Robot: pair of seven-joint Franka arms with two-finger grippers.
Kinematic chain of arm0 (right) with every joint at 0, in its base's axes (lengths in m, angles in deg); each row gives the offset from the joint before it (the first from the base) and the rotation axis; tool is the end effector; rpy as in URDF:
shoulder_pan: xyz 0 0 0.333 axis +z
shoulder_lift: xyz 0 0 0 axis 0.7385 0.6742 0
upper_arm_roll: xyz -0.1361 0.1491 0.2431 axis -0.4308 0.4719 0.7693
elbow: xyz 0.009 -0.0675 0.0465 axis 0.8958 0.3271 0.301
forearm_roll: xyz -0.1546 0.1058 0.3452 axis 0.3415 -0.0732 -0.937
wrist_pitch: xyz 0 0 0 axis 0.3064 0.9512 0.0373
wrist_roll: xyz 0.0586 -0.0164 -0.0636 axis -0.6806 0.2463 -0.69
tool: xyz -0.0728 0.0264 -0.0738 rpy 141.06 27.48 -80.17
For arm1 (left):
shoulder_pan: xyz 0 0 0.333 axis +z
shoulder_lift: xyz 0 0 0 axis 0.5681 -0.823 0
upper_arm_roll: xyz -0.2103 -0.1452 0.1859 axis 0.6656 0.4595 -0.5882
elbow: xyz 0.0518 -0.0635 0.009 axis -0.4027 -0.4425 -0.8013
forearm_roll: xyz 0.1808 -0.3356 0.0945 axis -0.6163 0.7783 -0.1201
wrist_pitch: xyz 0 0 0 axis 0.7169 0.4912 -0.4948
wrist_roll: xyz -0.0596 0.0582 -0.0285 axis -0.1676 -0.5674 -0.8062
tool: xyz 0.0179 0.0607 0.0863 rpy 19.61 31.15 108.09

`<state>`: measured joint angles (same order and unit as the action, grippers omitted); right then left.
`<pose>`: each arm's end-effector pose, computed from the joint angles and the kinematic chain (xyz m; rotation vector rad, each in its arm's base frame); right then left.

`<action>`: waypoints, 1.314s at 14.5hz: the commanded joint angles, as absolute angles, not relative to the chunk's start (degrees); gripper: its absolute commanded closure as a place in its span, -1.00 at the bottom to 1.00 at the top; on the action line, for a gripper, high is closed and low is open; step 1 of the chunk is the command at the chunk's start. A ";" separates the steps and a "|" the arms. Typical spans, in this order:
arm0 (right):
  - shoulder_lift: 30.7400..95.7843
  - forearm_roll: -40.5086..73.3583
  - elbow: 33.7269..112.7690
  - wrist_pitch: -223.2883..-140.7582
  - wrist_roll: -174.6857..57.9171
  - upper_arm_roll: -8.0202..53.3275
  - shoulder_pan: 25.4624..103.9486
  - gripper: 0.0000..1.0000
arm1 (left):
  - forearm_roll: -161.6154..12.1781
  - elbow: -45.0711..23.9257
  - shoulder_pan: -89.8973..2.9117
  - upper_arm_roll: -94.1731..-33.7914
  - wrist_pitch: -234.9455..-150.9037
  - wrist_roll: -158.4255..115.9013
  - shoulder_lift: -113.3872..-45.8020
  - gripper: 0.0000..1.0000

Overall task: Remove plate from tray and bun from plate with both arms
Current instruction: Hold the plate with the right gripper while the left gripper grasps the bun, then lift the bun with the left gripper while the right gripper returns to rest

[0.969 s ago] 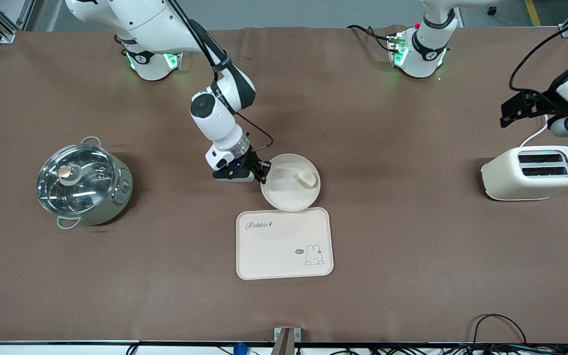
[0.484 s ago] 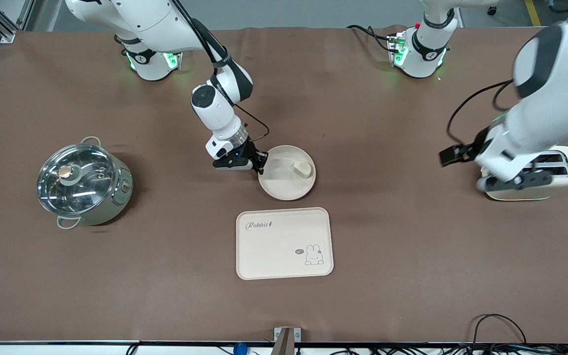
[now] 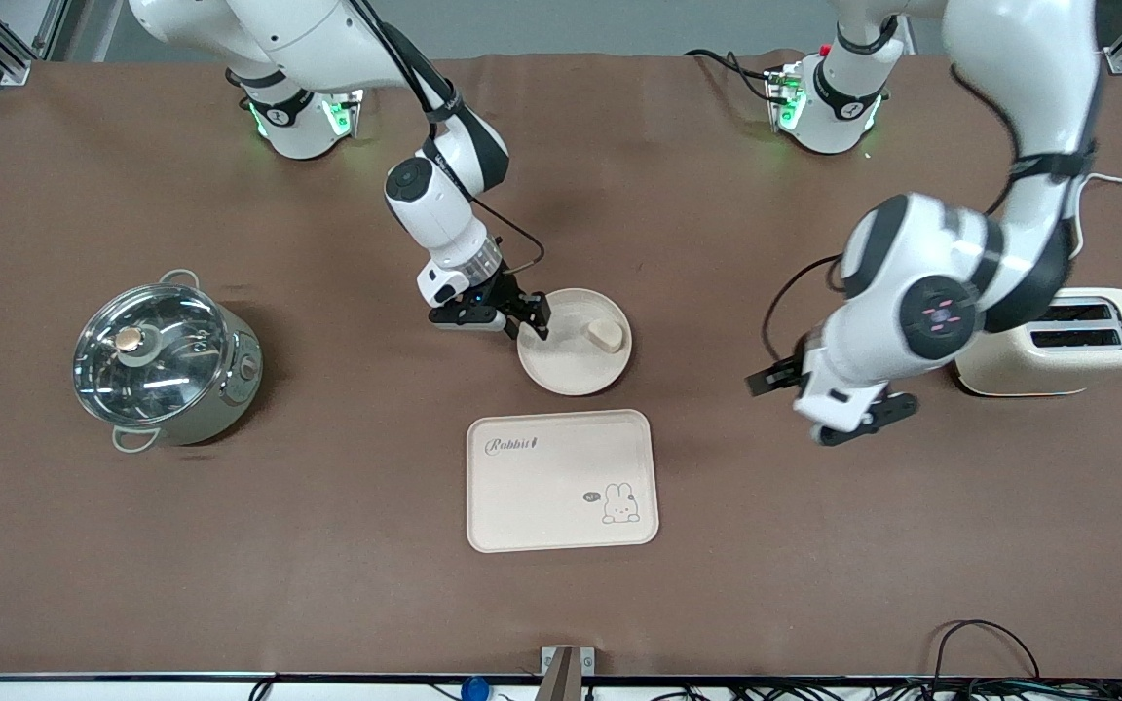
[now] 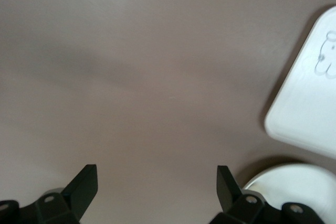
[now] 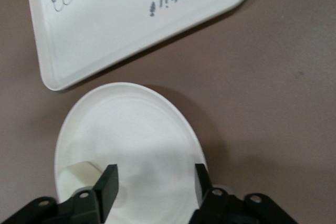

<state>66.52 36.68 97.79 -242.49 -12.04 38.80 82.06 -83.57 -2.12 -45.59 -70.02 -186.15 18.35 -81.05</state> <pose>0.4431 0.4085 0.2288 -2.6833 0.3476 -0.2879 0.6195 -0.2466 0.3561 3.0552 0.6461 -0.2562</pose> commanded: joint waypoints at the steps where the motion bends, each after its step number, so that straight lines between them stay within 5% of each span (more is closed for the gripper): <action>1: 62.13 35.87 90.45 -225.22 -11.16 38.91 78.65 -1.00 | -83.71 -0.77 -49.72 -70.09 -191.84 28.94 -85.86 -1.00; 4: 59.40 37.18 79.20 -201.30 -11.43 38.30 73.47 -1.00 | -83.71 -0.77 -54.99 -70.09 -196.33 40.01 -88.86 -1.00; 8: 57.64 51.82 68.11 -179.56 -12.56 37.86 66.60 -1.00 | -83.71 -0.86 -62.55 -70.18 -202.83 56.19 -93.34 -1.00; 19: 44.91 59.07 62.21 -159.76 -41.47 21.53 64.48 -1.00 | -86.08 -4.46 -68.55 -70.44 -203.12 70.20 -95.63 -0.71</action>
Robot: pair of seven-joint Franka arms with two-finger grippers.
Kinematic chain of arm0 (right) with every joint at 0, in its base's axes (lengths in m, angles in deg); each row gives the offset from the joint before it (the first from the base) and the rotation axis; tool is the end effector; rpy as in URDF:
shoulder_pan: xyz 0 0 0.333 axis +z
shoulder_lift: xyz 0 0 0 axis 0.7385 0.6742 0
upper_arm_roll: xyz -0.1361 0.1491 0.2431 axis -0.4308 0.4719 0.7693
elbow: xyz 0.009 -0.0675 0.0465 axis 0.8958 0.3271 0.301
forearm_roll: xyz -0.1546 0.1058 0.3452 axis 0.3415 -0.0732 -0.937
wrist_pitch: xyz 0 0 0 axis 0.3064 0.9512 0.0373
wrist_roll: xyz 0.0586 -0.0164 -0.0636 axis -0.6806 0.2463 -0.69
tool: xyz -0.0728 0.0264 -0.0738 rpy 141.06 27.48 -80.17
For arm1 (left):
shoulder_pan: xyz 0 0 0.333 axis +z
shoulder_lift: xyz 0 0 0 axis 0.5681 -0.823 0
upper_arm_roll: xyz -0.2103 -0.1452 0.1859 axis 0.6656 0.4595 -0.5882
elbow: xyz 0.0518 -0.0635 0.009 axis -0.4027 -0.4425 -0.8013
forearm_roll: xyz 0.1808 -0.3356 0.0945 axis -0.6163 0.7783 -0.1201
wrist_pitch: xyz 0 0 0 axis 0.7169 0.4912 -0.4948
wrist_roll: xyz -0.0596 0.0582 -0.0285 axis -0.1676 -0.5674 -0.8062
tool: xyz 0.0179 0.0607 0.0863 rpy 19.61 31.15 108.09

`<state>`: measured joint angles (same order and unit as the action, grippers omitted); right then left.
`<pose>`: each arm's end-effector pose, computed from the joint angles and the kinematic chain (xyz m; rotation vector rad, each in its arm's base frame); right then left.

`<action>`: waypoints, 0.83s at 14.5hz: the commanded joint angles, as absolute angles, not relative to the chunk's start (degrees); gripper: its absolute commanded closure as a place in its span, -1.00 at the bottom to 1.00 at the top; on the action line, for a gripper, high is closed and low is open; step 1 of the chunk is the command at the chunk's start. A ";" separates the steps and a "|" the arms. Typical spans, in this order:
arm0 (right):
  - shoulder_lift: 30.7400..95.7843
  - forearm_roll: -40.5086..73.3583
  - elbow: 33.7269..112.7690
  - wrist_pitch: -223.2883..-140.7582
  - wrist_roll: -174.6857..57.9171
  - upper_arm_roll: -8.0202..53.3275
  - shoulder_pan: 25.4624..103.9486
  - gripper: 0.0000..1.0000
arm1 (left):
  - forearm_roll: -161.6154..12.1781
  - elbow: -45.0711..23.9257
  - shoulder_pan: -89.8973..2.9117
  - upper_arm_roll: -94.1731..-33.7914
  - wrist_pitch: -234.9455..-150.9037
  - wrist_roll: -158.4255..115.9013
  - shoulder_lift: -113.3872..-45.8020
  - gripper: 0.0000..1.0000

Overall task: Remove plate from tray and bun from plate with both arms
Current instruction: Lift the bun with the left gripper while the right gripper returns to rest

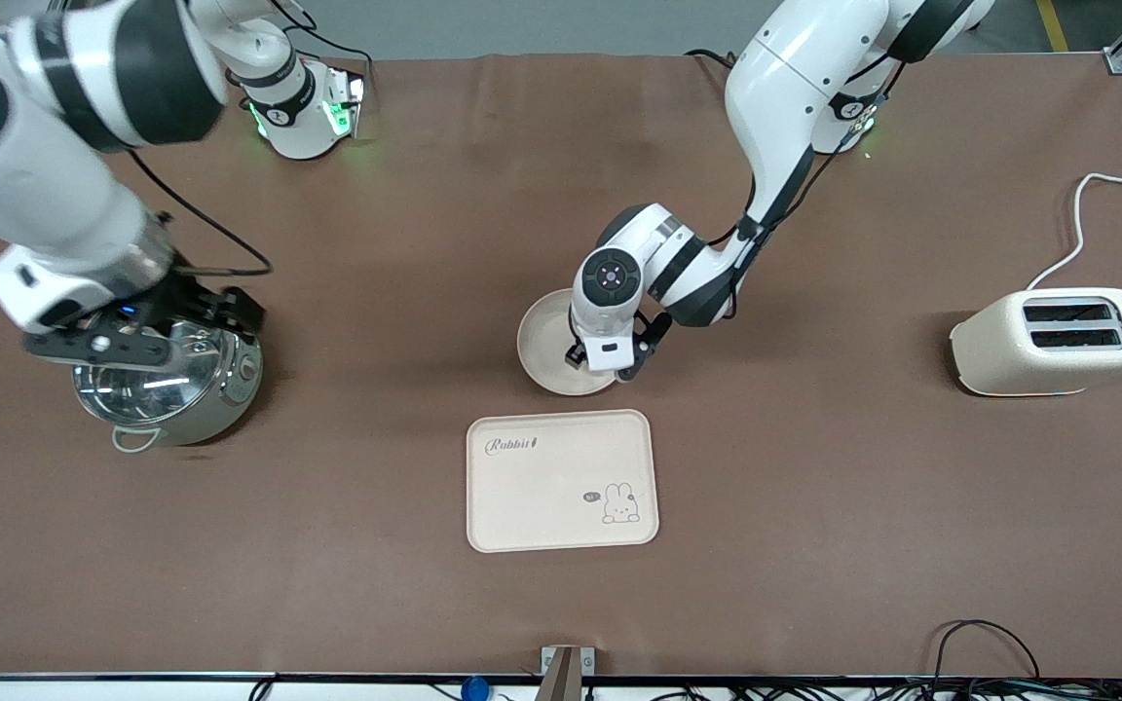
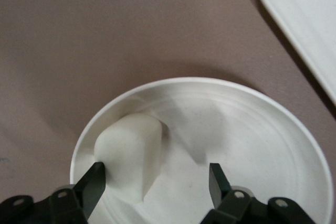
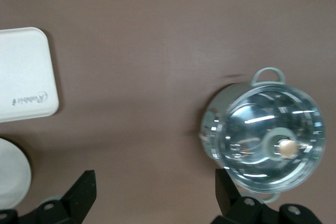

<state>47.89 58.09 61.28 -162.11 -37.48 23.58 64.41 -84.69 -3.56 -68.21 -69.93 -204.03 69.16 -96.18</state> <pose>0.5923 0.1240 0.5774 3.0516 -0.0827 0.0475 0.4864 -0.4768 0.1926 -2.7546 -1.3743 0.2450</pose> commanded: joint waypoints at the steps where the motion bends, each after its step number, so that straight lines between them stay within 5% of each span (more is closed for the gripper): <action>1: 43.94 59.07 61.68 -157.92 -43.58 20.47 64.48 -1.00 | -86.08 -4.72 -68.54 -70.44 -202.68 70.20 -95.63 -0.66; 4: 42.96 58.90 61.42 -155.96 -50.86 17.13 64.40 -1.00 | -86.08 -4.64 -68.55 -70.44 -201.62 70.37 -95.63 -0.35; 9: 42.96 52.22 58.87 -152.01 -57.27 15.45 58.43 -1.00 | -86.08 -4.20 -68.46 -70.35 -201.53 70.64 -95.37 0.67; 12: 42.88 52.22 58.60 -150.17 -60.29 14.83 58.07 -1.00 | -86.26 -2.19 -67.58 -70.62 -198.39 70.46 -93.45 0.72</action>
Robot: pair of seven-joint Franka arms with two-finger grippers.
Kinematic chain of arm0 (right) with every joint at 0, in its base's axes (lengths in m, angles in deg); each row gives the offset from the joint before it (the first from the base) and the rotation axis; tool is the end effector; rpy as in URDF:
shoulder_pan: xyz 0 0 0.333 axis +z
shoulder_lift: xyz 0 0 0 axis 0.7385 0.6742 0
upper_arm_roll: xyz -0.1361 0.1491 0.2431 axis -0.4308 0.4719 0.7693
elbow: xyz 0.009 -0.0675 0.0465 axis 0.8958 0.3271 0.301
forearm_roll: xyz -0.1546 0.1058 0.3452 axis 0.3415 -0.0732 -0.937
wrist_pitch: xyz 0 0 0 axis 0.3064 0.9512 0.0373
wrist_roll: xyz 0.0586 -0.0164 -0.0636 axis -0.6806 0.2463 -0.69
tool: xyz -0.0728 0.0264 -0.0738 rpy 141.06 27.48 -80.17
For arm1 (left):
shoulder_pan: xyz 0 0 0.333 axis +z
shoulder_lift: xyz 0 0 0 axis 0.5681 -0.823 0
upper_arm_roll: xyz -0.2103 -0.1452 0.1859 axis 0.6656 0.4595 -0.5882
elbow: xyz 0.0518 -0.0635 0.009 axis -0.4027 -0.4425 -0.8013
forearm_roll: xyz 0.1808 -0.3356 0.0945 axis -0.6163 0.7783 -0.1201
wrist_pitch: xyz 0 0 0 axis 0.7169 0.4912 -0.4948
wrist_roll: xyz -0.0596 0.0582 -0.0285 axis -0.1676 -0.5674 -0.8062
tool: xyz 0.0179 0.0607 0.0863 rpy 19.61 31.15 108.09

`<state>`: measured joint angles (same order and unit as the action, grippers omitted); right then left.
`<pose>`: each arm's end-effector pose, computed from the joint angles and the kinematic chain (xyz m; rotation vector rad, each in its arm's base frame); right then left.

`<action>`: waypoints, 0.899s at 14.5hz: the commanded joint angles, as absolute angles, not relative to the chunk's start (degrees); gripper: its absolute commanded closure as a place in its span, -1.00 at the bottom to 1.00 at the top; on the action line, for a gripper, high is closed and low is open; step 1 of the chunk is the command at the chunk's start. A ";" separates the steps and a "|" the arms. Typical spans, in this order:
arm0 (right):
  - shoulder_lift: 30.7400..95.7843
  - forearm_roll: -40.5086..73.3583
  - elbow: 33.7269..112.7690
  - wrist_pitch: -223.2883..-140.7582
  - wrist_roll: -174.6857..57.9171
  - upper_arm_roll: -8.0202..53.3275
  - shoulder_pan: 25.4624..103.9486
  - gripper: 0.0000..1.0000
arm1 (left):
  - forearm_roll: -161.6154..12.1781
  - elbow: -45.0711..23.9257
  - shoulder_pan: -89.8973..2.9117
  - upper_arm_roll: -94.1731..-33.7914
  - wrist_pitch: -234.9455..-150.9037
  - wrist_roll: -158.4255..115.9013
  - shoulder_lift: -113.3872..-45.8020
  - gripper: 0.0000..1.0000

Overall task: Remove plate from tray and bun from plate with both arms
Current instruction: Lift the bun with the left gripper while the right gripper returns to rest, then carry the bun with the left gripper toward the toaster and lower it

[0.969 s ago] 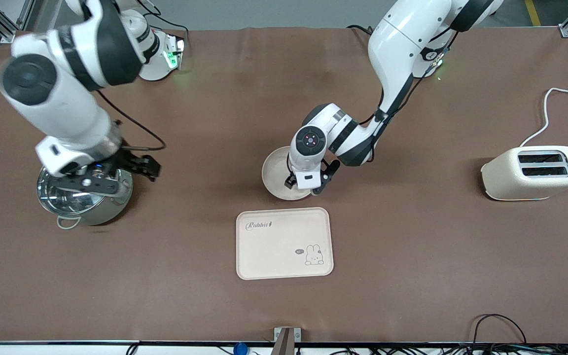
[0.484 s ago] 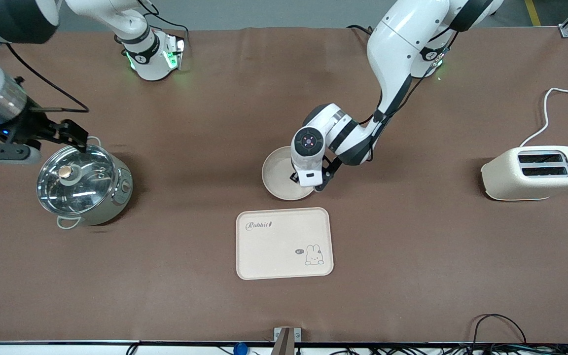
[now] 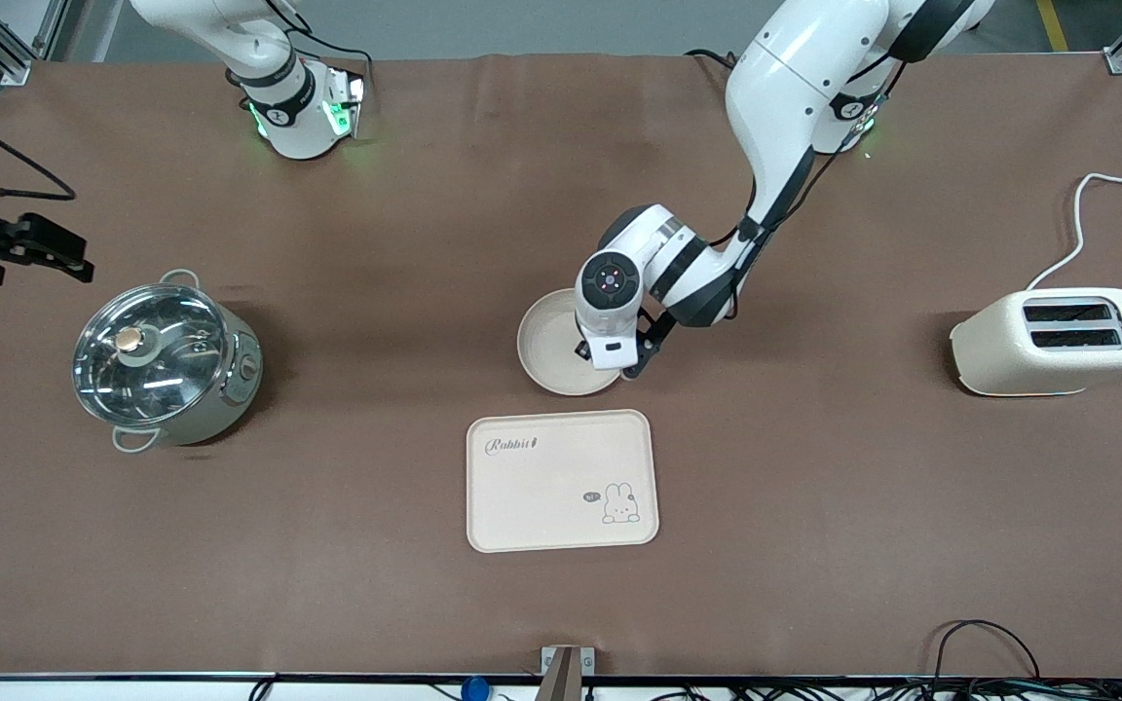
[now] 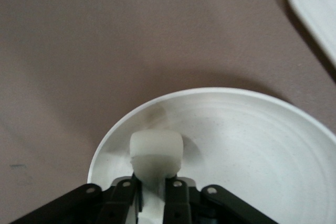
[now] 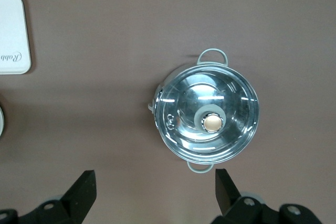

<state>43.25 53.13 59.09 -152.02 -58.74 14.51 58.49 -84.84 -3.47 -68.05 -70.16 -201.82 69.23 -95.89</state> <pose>0.5647 -0.0217 0.6281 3.1327 0.0740 -0.0746 0.4869 -0.4715 0.1934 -2.7236 -1.3636 0.2514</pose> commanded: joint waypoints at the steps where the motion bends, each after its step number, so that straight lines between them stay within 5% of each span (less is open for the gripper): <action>1: 42.87 52.22 58.60 -149.29 -60.38 14.66 57.98 -1.00 | -86.35 -1.05 -66.53 -71.05 -195.58 70.03 -92.57 0.72; 6: 41.82 52.04 58.60 -149.28 -61.96 14.74 56.58 -1.00 | -94.32 1.16 -56.00 -72.82 -192.40 68.27 -91.06 0.71; 13: 42.35 50.72 57.46 -149.81 -63.02 14.74 54.37 -1.00 | -106.99 1.07 -44.91 -72.90 -191.69 57.02 -97.64 0.58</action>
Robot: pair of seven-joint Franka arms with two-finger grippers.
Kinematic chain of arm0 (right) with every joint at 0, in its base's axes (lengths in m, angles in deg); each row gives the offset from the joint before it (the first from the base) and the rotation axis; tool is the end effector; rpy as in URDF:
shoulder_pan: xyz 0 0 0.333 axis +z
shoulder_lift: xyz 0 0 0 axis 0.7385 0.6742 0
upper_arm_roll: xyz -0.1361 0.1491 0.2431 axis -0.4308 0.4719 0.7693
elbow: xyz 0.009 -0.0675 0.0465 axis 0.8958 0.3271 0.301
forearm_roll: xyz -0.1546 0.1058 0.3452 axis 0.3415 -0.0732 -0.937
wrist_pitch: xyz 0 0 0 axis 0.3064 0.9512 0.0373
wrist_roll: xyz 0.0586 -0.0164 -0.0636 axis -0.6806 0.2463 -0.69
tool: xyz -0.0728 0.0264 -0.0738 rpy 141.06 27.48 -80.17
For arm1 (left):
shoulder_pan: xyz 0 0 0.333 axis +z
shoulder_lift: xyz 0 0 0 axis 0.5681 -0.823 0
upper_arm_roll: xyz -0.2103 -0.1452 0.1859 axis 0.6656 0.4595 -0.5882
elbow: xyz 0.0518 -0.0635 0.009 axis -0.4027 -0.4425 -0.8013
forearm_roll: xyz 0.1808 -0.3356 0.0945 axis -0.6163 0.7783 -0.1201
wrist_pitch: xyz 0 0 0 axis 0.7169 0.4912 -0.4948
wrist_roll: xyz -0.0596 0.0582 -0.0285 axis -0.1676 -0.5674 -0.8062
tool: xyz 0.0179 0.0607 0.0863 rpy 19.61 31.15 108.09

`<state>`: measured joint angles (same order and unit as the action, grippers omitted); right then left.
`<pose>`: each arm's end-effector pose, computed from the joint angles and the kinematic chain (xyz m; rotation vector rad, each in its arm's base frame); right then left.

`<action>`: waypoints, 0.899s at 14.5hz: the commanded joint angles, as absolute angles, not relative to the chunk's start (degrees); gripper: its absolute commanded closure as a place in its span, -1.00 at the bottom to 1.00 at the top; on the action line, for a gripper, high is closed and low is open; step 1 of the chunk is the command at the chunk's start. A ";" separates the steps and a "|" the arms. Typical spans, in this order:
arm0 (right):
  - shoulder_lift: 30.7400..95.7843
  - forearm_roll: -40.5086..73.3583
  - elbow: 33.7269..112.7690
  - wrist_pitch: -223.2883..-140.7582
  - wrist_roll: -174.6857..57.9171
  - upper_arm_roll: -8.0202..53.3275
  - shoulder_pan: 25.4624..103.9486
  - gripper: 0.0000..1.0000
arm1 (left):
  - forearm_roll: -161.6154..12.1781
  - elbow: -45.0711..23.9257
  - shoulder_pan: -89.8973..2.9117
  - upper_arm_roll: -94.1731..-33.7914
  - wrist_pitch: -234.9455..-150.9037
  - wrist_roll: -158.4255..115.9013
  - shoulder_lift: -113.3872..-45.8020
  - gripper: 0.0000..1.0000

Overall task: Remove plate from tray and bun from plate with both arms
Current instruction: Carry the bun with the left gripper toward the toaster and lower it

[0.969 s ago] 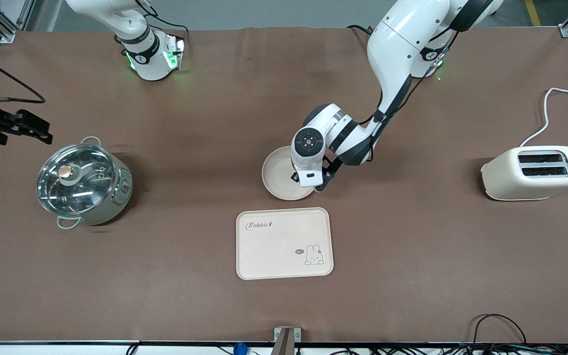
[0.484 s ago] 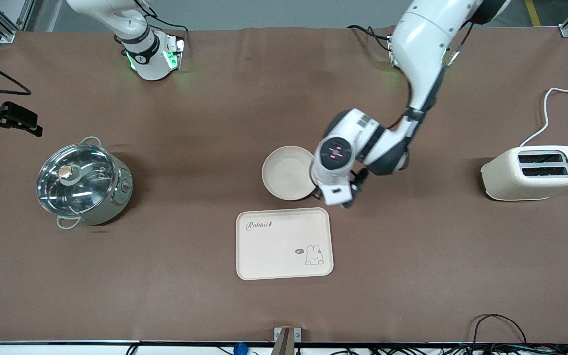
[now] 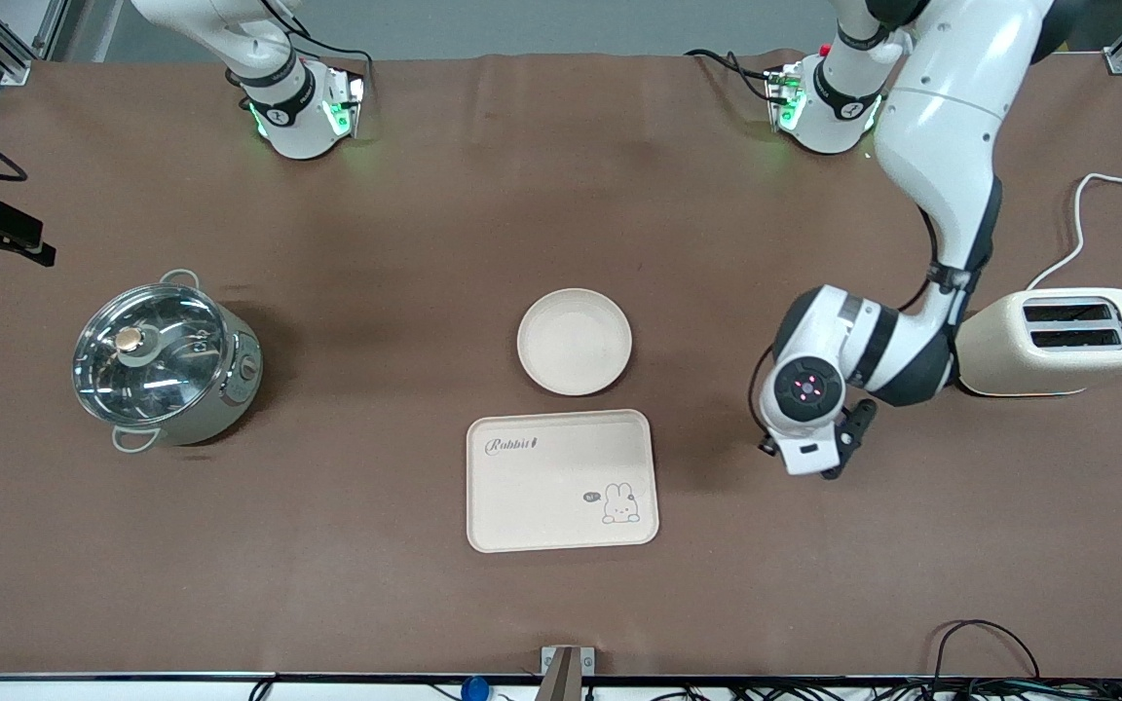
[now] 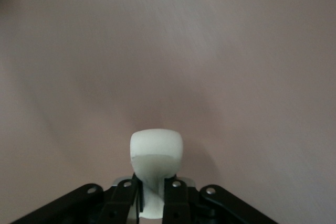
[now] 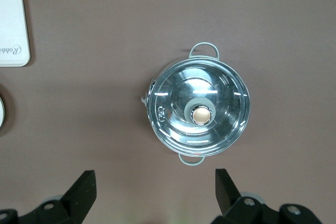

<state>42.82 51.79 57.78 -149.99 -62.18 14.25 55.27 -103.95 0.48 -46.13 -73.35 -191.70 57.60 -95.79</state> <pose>0.5567 -0.0530 0.6398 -3.1187 -0.0760 0.0778 0.6481 -0.2048 0.2076 -2.5109 -1.3178 -0.0102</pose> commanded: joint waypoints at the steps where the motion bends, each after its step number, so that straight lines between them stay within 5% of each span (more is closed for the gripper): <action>1: 42.35 50.63 57.46 -149.81 -63.02 14.74 54.37 -1.00 | -107.70 1.07 -44.12 -72.90 -192.21 56.93 -98.44 0.48; 4: 42.43 50.55 57.46 -149.90 -63.11 14.74 54.37 -1.00 | -108.14 1.07 -43.58 -72.90 -192.48 56.93 -98.88 0.13; 6: 42.35 50.55 57.46 -149.90 -63.20 14.74 54.37 -1.00 | -108.06 1.34 -43.58 -72.90 -192.48 57.10 -98.80 -0.71; 7: 42.43 50.72 57.46 -149.90 -63.28 14.74 54.20 -1.00 | -107.80 1.42 -43.50 -72.82 -192.48 57.28 -98.45 -0.95; 13: 42.43 51.16 57.28 -149.72 -63.11 14.74 54.29 -1.00 | -106.39 4.94 -43.06 -72.38 -191.69 55.36 -95.03 -1.00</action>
